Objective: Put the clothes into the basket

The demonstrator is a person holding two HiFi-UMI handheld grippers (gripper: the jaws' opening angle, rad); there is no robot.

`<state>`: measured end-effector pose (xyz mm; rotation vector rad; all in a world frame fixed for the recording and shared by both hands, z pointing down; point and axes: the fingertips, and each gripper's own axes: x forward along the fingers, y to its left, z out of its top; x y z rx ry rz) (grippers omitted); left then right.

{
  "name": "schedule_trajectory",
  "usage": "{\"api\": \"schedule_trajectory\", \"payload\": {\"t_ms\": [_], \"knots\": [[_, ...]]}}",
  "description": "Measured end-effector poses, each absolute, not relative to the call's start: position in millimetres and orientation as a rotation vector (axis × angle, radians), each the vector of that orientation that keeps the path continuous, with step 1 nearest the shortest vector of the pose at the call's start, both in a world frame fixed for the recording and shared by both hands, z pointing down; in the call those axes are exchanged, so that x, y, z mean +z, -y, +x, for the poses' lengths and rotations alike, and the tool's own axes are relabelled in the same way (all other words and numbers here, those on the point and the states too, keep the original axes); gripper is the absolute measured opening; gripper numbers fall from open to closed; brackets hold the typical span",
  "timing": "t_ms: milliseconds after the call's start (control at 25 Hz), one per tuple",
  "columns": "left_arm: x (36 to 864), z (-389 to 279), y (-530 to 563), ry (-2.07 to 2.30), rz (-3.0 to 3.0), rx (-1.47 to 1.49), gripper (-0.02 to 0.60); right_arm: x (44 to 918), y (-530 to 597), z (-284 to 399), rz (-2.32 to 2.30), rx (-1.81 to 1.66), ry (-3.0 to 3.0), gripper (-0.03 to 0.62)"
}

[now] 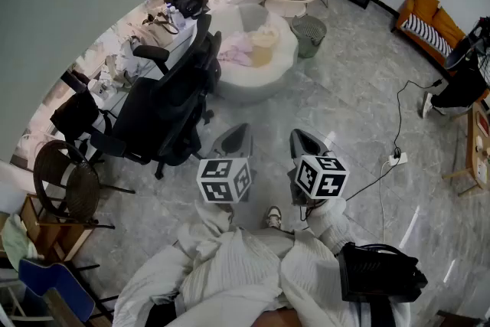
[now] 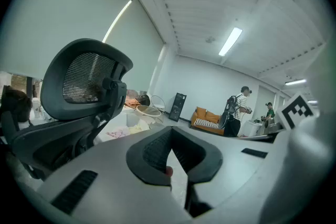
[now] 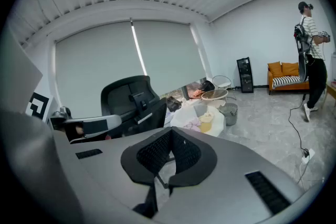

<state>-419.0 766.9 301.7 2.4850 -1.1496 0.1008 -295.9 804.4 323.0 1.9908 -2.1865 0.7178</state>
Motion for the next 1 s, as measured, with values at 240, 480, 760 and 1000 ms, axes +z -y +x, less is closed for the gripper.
{"api": "schedule_trajectory", "payload": {"t_ms": [240, 480, 760, 1000], "knots": [[304.9, -420.5, -768.0, 1.161, 2.48, 0.101, 0.006, 325.9, -803.4, -296.4, 1.981, 0.719, 2.192, 0.023], [306.9, -422.2, -759.4, 1.185, 2.469, 0.1, 0.006, 326.4, -790.8, -297.9, 1.962, 0.744, 2.231, 0.023], [310.4, -402.2, -734.9, 1.222, 2.458, 0.12, 0.006, 335.3, -764.3, -273.3, 1.926, 0.807, 2.24, 0.025], [312.6, -373.8, -713.8, 1.238, 2.446, 0.12, 0.006, 341.1, -744.4, -244.0, 1.884, 0.854, 2.248, 0.025]]}}
